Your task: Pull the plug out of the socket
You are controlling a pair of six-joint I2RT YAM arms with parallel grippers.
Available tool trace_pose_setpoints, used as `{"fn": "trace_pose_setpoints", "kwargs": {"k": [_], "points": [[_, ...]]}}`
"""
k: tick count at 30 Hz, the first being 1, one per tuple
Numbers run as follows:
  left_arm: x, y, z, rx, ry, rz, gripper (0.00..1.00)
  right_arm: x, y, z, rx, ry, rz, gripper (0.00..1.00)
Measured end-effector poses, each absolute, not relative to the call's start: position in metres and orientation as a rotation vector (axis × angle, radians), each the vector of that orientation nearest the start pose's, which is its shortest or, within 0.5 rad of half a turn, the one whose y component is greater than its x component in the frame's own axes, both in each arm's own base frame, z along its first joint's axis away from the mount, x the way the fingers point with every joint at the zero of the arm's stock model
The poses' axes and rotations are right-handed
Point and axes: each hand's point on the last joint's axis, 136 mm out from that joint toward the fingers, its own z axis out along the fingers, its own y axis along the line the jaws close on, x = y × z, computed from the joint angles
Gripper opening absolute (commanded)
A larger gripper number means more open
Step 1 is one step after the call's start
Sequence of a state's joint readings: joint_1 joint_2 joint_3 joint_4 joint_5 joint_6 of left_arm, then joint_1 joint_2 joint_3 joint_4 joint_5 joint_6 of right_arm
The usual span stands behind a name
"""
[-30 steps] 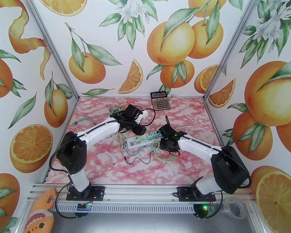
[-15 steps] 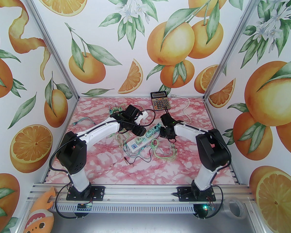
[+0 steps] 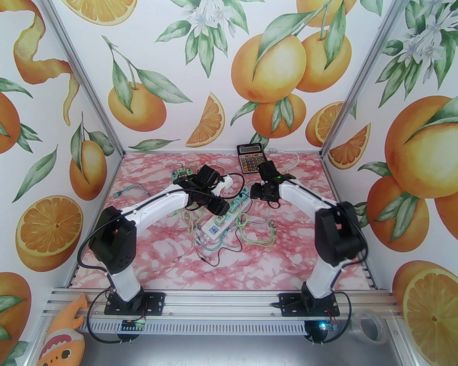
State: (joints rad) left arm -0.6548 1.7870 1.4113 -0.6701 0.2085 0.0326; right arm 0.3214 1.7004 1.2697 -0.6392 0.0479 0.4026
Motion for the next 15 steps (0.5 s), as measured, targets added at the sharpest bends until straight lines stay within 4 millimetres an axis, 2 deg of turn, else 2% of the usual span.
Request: {"fn": "trace_pose_setpoints", "kwargs": {"k": [4,7,10,15], "points": [[0.334,-0.301,0.128,0.969,2.482,-0.484,0.62,0.381,0.125,0.157,0.099,2.562,0.264,0.83],[0.333,-0.301,0.127,0.969,2.485,-0.481,0.62,0.365,0.130,0.174,0.078,2.533,0.337,0.84],[0.332,-0.300,0.127,0.970,2.491,-0.479,0.62,0.352,0.135,0.167,0.055,2.563,0.359,0.83],[0.328,-0.303,0.126,0.986,2.493,-0.481,0.61,0.326,0.144,0.136,0.050,2.646,0.372,0.66]]}}
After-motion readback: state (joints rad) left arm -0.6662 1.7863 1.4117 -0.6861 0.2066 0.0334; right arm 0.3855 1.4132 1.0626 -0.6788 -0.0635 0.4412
